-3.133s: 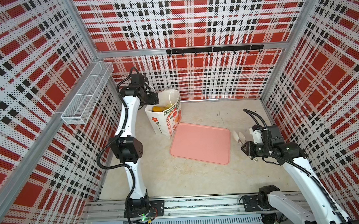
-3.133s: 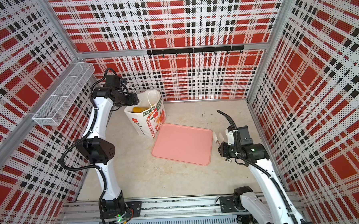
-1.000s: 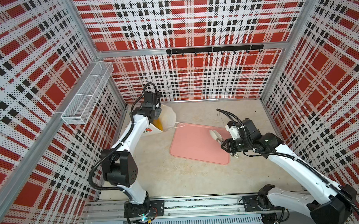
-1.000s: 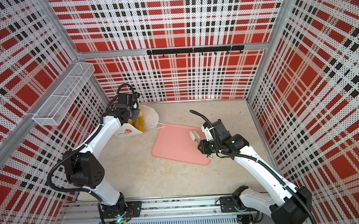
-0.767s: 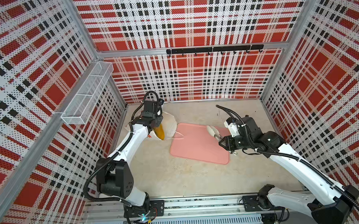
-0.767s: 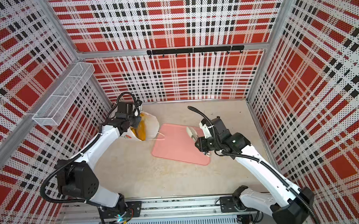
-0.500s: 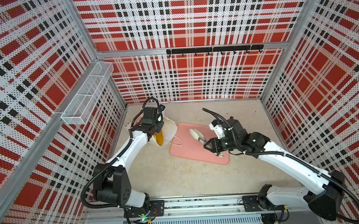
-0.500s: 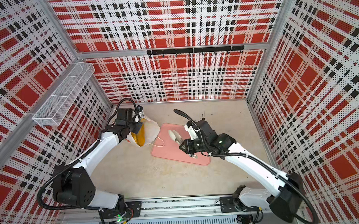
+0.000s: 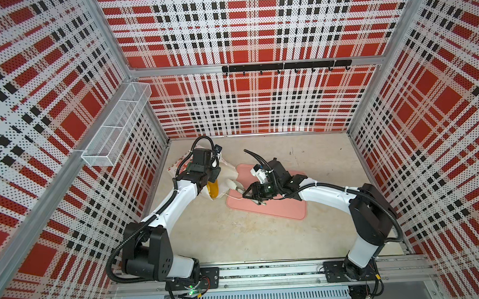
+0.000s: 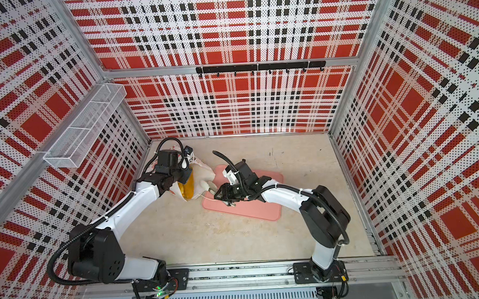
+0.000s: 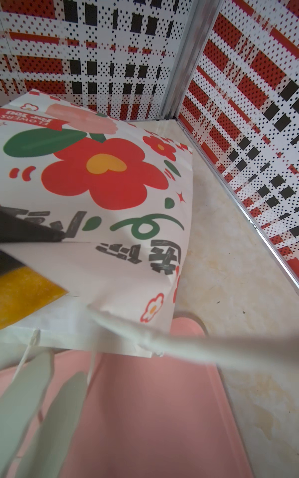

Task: Take the fake bread out of the paper bag
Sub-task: 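Insert the tongs into the bag mouth and pinch a yellow bread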

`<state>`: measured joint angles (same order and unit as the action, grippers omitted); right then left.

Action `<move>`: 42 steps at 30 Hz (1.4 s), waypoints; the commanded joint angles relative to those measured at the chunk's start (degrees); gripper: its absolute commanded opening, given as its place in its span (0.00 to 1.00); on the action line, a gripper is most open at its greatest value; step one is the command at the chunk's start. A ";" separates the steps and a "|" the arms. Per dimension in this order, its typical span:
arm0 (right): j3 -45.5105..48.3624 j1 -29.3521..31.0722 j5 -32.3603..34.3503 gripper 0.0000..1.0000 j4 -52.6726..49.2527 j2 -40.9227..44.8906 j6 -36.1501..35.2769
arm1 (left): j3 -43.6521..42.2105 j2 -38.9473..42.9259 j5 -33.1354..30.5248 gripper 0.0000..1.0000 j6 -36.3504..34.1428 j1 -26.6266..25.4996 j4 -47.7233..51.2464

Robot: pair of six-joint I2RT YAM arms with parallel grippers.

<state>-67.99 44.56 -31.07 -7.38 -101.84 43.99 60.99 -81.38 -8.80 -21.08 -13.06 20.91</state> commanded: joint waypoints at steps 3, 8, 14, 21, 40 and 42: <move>-4.22 0.10 -4.59 0.46 11.09 -3.80 3.81 | -0.61 2.22 3.48 0.00 2.15 0.17 -2.18; -6.29 0.84 -5.69 0.48 11.29 -7.17 4.69 | -0.89 2.15 4.74 0.00 2.71 0.49 -2.12; -8.18 1.19 -5.32 0.49 8.78 -9.86 5.50 | -0.92 2.62 5.52 0.00 4.06 1.41 -2.27; -11.64 1.97 -5.39 0.51 4.82 -12.13 3.96 | -1.40 3.54 7.48 0.00 5.35 2.23 -2.96; -17.43 2.79 -5.98 0.30 -0.70 -13.60 2.58 | -1.58 3.89 8.62 0.00 6.21 2.03 -2.75; -17.62 2.79 -5.52 0.23 -2.22 -12.46 1.55 | -1.02 3.93 8.84 0.00 6.45 1.72 -2.00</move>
<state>-83.79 47.18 -36.77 -9.21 -116.86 47.64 59.66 -79.44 -1.80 -15.88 -10.96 19.77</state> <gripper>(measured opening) 0.357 0.052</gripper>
